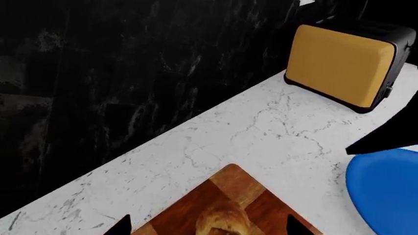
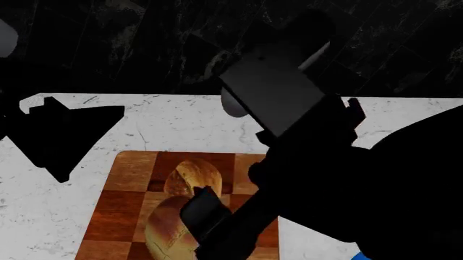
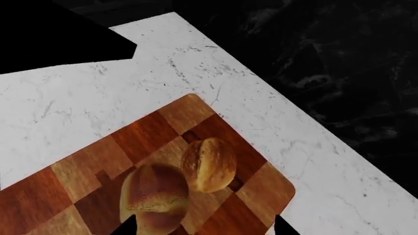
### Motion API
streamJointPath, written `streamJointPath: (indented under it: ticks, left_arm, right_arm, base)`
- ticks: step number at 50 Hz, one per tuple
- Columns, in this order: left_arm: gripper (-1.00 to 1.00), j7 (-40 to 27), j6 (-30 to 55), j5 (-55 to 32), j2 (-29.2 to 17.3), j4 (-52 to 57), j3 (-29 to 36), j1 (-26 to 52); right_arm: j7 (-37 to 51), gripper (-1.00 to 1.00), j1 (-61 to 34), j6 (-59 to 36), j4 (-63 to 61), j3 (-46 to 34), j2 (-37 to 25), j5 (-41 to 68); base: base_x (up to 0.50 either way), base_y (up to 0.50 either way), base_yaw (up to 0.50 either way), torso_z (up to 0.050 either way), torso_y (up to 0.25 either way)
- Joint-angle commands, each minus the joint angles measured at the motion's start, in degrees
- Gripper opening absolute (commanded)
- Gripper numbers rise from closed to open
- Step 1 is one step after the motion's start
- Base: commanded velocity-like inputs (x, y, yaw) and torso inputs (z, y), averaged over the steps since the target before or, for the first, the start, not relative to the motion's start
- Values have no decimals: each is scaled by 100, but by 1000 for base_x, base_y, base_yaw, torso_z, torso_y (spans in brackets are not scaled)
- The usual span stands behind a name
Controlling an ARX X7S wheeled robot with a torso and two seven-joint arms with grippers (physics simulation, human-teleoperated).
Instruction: Place all breads on the cutting board.
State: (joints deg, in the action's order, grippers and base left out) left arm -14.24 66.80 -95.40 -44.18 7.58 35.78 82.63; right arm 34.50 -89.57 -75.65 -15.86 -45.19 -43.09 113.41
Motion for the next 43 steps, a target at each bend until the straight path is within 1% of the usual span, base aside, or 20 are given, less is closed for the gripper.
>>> streamJointPath:
  ticks: [1, 9, 13, 14, 18, 23, 28, 31, 36, 43]
  left_arm:
    - [100, -794, -36, -364, -242, 422, -101, -2]
    - [100, -1386, -94, -872, -502, 691, -252, 119]
    - [100, -1863, -211, -1334, -725, 961, -374, 191]
    - [100, -1943, -220, -1385, -754, 997, -375, 205]
    - [100, -2243, -75, -1352, -890, 1243, -303, 335]
    - [100, -2328, -216, -1334, -1079, 1301, -402, 204]
    - [100, -2323, -336, -1305, -1303, 1387, -521, 50]
    - [100, -2386, -384, -1368, -1385, 1458, -562, 22]
    - [100, -2531, -691, -1493, -1590, 1657, -784, -132]
    - [100, -2871, -805, -1769, -1714, 1891, -805, -162]
  right_arm:
    - [237, 100, -407, 193, -69, 381, -657, 509]
    - [432, 100, -494, 428, -125, 574, -1034, 715]
    - [755, 100, -562, 661, -190, 670, -1281, 808]
    - [717, 100, -581, 590, -246, 680, -1291, 716]
    - [969, 100, -481, 917, -390, 800, -1472, 785]
    - [932, 100, -314, 1063, -485, 931, -1624, 553]
    - [756, 100, 170, 1494, -645, 1227, -1998, 268]
    - [581, 100, 353, 1595, -759, 1332, -2133, 124]
    - [416, 100, 772, 1966, -1002, 1548, -2388, -168]
    - [407, 100, 1050, 2201, -1094, 1669, -2665, -216]
  base:
    - [0, 0, 0, 0, 0]
    - [0, 0, 0, 0, 0]
    - [0, 0, 0, 0, 0]
    - [0, 0, 0, 0, 0]
    - [0, 0, 0, 0, 0]
    - [0, 0, 0, 0, 0]
    - [0, 0, 0, 0, 0]
    - [0, 0, 0, 0, 0]
    - [0, 0, 0, 0, 0]
    - [0, 0, 0, 0, 0]
